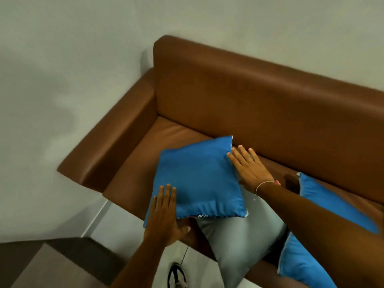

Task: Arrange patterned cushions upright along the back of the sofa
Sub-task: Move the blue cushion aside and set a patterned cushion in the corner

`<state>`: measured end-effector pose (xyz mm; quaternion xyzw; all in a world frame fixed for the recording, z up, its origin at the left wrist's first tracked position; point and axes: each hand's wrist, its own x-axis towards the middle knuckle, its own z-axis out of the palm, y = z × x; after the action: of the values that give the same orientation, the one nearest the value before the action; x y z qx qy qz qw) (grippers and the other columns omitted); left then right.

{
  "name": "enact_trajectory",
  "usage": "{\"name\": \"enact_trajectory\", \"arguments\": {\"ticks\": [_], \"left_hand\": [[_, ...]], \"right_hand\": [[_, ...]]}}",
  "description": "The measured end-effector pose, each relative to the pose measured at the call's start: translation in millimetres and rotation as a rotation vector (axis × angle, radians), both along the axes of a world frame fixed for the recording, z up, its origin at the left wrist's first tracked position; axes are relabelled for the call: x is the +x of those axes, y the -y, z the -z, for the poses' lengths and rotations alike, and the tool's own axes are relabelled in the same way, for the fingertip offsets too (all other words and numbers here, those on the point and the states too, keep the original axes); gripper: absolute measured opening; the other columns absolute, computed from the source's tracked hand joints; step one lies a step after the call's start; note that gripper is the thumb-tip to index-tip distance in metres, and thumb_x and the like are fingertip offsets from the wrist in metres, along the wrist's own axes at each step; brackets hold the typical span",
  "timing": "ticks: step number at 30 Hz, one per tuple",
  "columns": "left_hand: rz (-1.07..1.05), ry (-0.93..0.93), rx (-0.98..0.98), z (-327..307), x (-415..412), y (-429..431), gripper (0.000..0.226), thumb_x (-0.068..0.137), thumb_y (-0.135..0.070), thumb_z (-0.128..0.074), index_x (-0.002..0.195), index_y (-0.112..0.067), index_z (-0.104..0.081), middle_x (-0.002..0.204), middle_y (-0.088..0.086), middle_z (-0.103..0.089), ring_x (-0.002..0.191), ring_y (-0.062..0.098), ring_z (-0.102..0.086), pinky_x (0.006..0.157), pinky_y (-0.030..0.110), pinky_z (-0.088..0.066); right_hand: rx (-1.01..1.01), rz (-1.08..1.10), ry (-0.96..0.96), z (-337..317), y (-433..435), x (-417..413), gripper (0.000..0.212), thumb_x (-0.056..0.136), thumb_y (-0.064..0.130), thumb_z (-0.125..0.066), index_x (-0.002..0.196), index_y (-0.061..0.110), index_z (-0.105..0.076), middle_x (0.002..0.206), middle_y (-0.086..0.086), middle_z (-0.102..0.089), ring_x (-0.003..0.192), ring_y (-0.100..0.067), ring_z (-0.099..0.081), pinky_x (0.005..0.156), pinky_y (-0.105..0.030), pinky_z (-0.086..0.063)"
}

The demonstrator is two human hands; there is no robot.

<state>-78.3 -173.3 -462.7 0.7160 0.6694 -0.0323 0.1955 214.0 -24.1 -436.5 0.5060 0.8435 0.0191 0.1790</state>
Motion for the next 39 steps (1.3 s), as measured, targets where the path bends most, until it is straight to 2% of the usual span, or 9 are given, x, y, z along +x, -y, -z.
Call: {"name": "enact_trajectory", "arguments": {"ticks": [7,12,15,18,23,26,31,35,39], "left_hand": [[-0.144,0.054,-0.036,67,16,16,0.124,0.073,-0.065,-0.06,0.152,-0.017,0.022,0.166,0.004,0.019,0.153,0.024,0.02,0.126,0.044,0.004],[-0.28,-0.062,0.021,78,36,-7,0.119,0.082,-0.064,-0.055,0.145,-0.012,0.032,0.167,0.009,0.016,0.154,0.029,0.016,0.126,0.046,0.004],[-0.296,-0.004,0.143,61,28,-29,0.12,0.071,-0.05,-0.077,0.157,-0.007,-0.004,0.166,0.017,-0.017,0.154,0.035,-0.014,0.123,0.053,-0.014],[-0.195,0.16,0.328,48,-1,-49,0.101,0.044,-0.031,-0.095,0.133,-0.003,-0.059,0.131,0.018,-0.065,0.124,0.041,-0.061,0.108,0.056,-0.041],[-0.154,0.449,0.318,-7,-65,-122,0.041,0.076,-0.04,-0.057,0.115,-0.028,-0.062,0.117,0.011,-0.07,0.114,0.03,-0.061,0.106,0.043,-0.041],[-0.086,0.365,0.315,-43,-101,-188,0.038,0.081,-0.034,-0.057,0.117,-0.024,-0.063,0.111,0.002,-0.07,0.102,0.024,-0.066,0.086,0.028,-0.048],[0.156,0.458,0.338,-103,-130,-320,0.047,0.084,-0.031,-0.075,0.128,-0.027,-0.06,0.123,-0.013,-0.061,0.113,-0.026,-0.045,0.094,-0.004,-0.029],[0.189,0.345,0.085,-119,-136,-418,0.049,0.082,-0.04,-0.072,0.127,-0.02,-0.065,0.125,0.006,-0.071,0.115,0.023,-0.066,0.1,0.039,-0.051],[0.12,0.325,0.002,-103,-141,-478,0.035,0.084,-0.028,-0.076,0.117,-0.021,-0.068,0.119,0.008,-0.072,0.109,0.03,-0.067,0.098,0.046,-0.052]], "right_hand": [[-0.028,-0.413,-0.127,60,-17,-12,0.096,0.087,0.019,-0.06,0.157,0.023,0.006,0.165,-0.01,0.003,0.151,-0.035,0.003,0.121,-0.051,-0.003],[-0.145,-0.338,-0.289,74,-21,-11,0.083,0.089,0.02,-0.063,0.155,0.032,-0.015,0.164,-0.002,-0.018,0.152,-0.028,-0.007,0.116,-0.035,0.011],[-0.235,-0.136,-0.467,65,-29,-14,0.064,0.092,0.022,-0.061,0.148,0.036,-0.033,0.156,-0.003,-0.036,0.147,-0.026,-0.025,0.112,-0.025,0.0],[-0.278,-0.067,-0.529,46,-43,-22,0.058,0.089,0.025,-0.062,0.142,0.034,-0.043,0.142,0.0,-0.051,0.134,-0.02,-0.044,0.118,-0.028,-0.019],[-0.232,0.086,-0.799,8,-65,-48,0.044,0.077,0.018,-0.062,0.121,0.024,-0.06,0.114,0.003,-0.069,0.111,-0.017,-0.061,0.098,-0.033,-0.044],[-0.033,0.177,-1.074,-26,-89,-70,0.043,0.073,0.033,-0.063,0.113,0.018,-0.061,0.082,0.026,-0.067,0.079,0.006,-0.061,0.064,-0.023,-0.047],[0.029,0.369,-1.32,-70,-162,-100,0.053,0.081,0.069,-0.06,0.111,0.026,-0.064,0.093,0.007,-0.073,0.084,-0.008,-0.069,0.068,-0.044,-0.054],[0.048,0.448,-1.322,-74,-220,-116,0.054,0.082,0.058,-0.06,0.12,0.02,-0.066,0.109,0.0,-0.074,0.097,-0.019,-0.069,0.08,-0.047,-0.054],[0.068,0.497,-1.23,-57,-265,-129,0.055,0.084,0.061,-0.058,0.123,0.023,-0.066,0.109,-0.001,-0.074,0.097,-0.023,-0.069,0.075,-0.04,-0.055]]}}
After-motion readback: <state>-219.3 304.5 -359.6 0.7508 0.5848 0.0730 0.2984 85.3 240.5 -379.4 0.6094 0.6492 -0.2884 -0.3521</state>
